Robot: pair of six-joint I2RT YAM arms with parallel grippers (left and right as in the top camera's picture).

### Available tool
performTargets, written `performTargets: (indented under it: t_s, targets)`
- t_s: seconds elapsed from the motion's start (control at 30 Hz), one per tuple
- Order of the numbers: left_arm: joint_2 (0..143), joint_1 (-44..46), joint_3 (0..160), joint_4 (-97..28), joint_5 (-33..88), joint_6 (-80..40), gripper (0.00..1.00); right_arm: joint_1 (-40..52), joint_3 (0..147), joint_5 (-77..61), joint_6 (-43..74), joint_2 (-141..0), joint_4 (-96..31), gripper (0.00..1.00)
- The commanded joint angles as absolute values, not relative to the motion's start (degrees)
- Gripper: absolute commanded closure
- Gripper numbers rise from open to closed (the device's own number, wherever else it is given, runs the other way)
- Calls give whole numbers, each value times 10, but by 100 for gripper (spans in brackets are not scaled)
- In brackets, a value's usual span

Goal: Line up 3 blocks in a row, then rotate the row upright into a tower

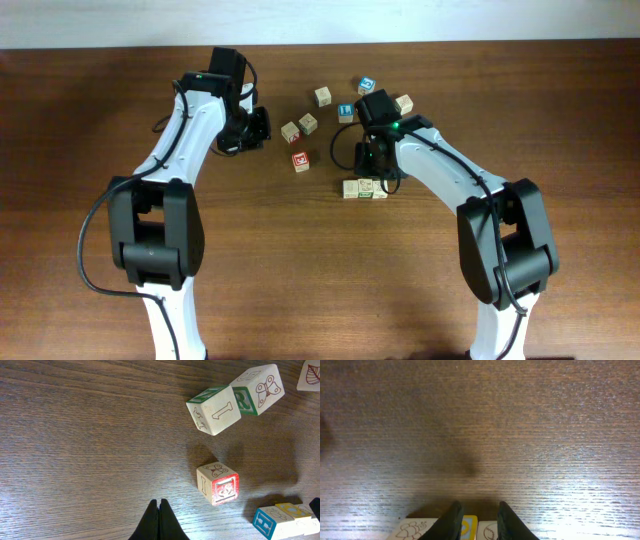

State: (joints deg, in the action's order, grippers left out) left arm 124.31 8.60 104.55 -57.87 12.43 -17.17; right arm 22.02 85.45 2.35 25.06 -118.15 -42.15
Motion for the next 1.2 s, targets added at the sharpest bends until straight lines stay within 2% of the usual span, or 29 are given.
performTargets:
  t_s: [0.0,1.17]
  targets:
    - [1247,86,1043,-582,122,-171,99,223,860,26,229,-1188,-429,75]
    - [1247,86,1043,-584,122,-171,99,225,861,-9,187,-1188,-437,74]
